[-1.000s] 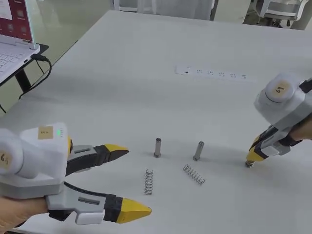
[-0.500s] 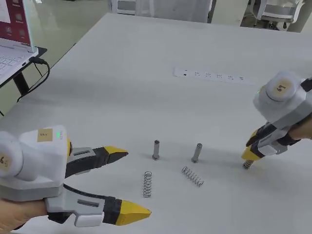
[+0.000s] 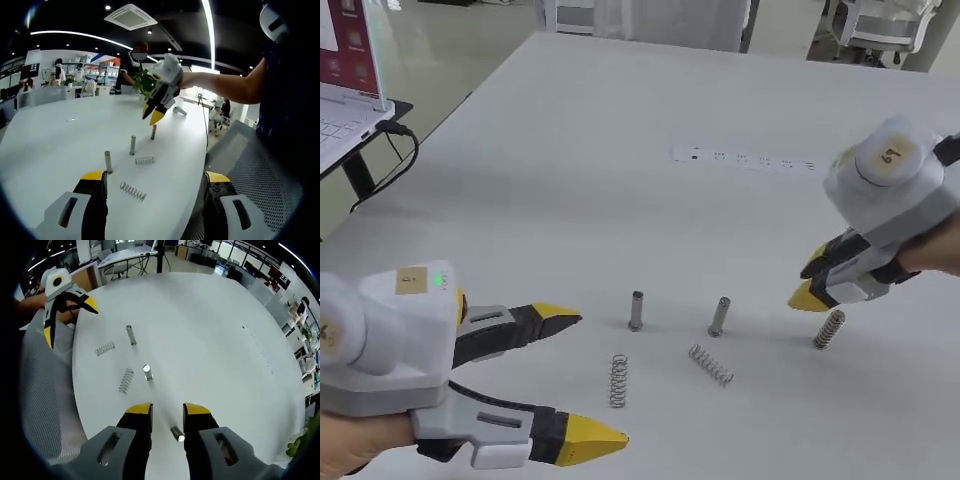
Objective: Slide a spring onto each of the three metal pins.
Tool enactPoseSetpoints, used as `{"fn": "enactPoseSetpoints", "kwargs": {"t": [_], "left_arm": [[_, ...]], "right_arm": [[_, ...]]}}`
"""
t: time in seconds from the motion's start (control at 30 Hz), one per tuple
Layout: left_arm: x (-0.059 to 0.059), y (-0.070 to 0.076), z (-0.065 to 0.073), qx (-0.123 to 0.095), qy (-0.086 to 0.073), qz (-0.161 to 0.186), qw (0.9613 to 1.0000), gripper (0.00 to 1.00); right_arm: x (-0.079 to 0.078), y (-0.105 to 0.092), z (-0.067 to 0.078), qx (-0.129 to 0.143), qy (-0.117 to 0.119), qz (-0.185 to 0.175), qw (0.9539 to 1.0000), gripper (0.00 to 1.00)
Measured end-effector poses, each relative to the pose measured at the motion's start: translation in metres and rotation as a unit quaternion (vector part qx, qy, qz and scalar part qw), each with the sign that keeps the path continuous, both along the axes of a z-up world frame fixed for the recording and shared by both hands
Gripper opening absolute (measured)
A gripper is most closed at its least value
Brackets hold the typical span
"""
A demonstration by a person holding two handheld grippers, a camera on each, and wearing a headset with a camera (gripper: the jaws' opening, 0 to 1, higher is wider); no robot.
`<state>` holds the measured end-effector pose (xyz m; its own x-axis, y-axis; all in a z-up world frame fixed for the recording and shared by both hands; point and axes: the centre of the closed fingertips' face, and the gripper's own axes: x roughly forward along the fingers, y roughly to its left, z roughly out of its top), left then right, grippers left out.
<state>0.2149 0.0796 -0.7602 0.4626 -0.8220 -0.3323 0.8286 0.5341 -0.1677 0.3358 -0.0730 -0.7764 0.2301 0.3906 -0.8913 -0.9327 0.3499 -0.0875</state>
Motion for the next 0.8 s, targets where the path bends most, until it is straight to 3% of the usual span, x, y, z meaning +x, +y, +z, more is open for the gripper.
{"fn": "enactPoseSetpoints", "kwargs": {"t": [0.4, 0.67, 0.8], "left_arm": [[-0.001, -0.003, 0.002, -0.001, -0.003, -0.003, 1.0000, 0.74], [-0.003, -0.003, 0.001, -0.001, -0.002, -0.004, 1.0000, 0.74], [-0.004, -0.003, 0.002, -0.001, -0.003, -0.004, 1.0000, 0.74]], "right_arm": [[-0.035, 0.024, -0.016, 0.012, 0.032, 0.000, 0.9994, 0.19], [-0.056, 0.035, -0.038, 0.013, 0.057, 0.004, 0.9983, 0.17], [-0.057, 0.040, -0.049, 0.019, 0.066, -0.001, 0.9976, 0.17]]}}
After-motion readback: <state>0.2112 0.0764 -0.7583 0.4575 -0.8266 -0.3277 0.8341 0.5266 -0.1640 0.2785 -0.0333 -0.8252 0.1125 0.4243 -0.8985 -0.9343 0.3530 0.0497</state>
